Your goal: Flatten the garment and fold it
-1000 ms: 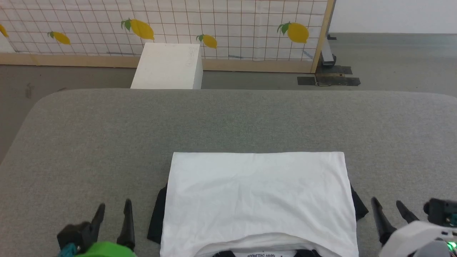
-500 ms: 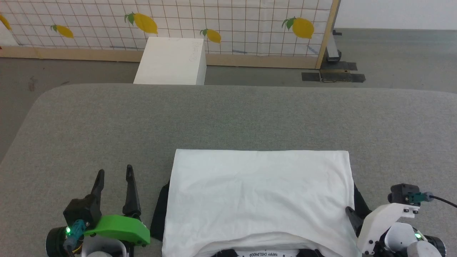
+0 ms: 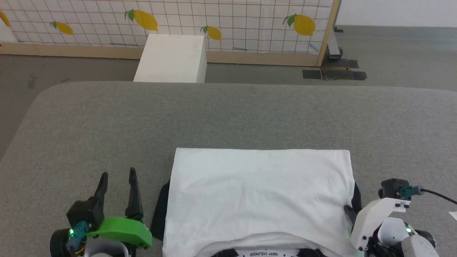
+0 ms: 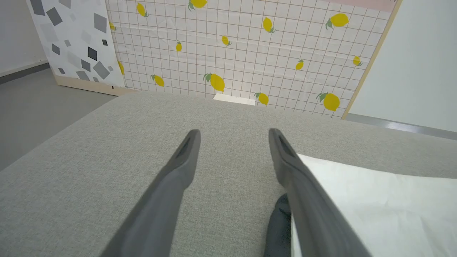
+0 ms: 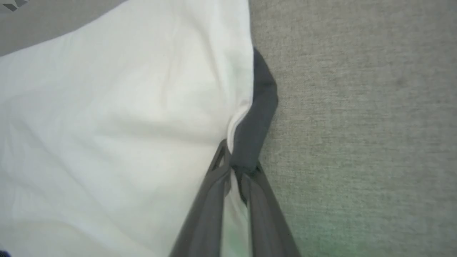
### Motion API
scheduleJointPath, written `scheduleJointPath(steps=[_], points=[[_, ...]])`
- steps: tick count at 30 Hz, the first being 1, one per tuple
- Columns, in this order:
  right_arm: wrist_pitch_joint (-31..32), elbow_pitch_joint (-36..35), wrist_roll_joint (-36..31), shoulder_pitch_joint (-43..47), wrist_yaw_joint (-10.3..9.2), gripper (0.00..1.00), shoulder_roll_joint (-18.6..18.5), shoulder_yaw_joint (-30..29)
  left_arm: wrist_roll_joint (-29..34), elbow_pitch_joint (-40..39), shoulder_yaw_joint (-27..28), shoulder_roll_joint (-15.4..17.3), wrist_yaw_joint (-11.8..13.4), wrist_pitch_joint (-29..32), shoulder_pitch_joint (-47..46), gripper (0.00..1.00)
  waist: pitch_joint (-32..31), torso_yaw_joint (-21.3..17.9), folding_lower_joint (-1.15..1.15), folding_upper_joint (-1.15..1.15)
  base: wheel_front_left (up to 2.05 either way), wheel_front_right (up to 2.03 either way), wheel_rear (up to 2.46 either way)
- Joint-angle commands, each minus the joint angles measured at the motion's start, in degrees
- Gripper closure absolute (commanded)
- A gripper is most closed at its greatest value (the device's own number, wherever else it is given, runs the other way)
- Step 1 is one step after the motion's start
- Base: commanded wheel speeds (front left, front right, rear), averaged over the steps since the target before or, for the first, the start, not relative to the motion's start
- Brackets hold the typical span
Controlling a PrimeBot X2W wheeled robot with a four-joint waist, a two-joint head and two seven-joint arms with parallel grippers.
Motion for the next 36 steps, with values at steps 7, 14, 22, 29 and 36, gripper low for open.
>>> scheduleJointPath(steps=[7,14,22,29,36], points=[[-3.52,-4.15,-5.85,3.12,-0.09,1.0,0.0,-9.4,1.93,0.08,1.26,-1.2,-1.25,-0.43,0.0,0.0,0.07,-0.39,0.0,0.0,0.0,0.0,0.0],[-3.88,-10.42,-13.22,5.77,-0.09,1.0,0.0,-17.76,2.83,0.04,2.12,-1.92,-2.0,-0.43,0.3,0.0,0.16,-1.08,0.0,0.0,0.0,0.0,0.0],[1.0,-23.85,-10.35,9.88,-0.09,1.0,0.0,-12.79,3.58,0.35,2.81,-2.45,-3.01,-0.43,0.08,0.0,0.17,-0.88,0.0,0.0,0.0,0.0,0.0],[8.88,-43.06,-6.2,14.23,-0.09,1.0,0.01,1.22,4.25,0.22,2.78,-3.01,-3.55,-0.43,-0.05,0.0,0.73,0.04,0.0,0.0,0.0,0.0,0.0],[11.35,-43.77,-9.51,9.25,-0.09,1.0,0.01,18.37,4.63,0.82,2.59,-3.46,-4.14,-0.43,-0.79,0.0,1.15,1.32,0.0,0.0,0.0,0.0,0.0]])
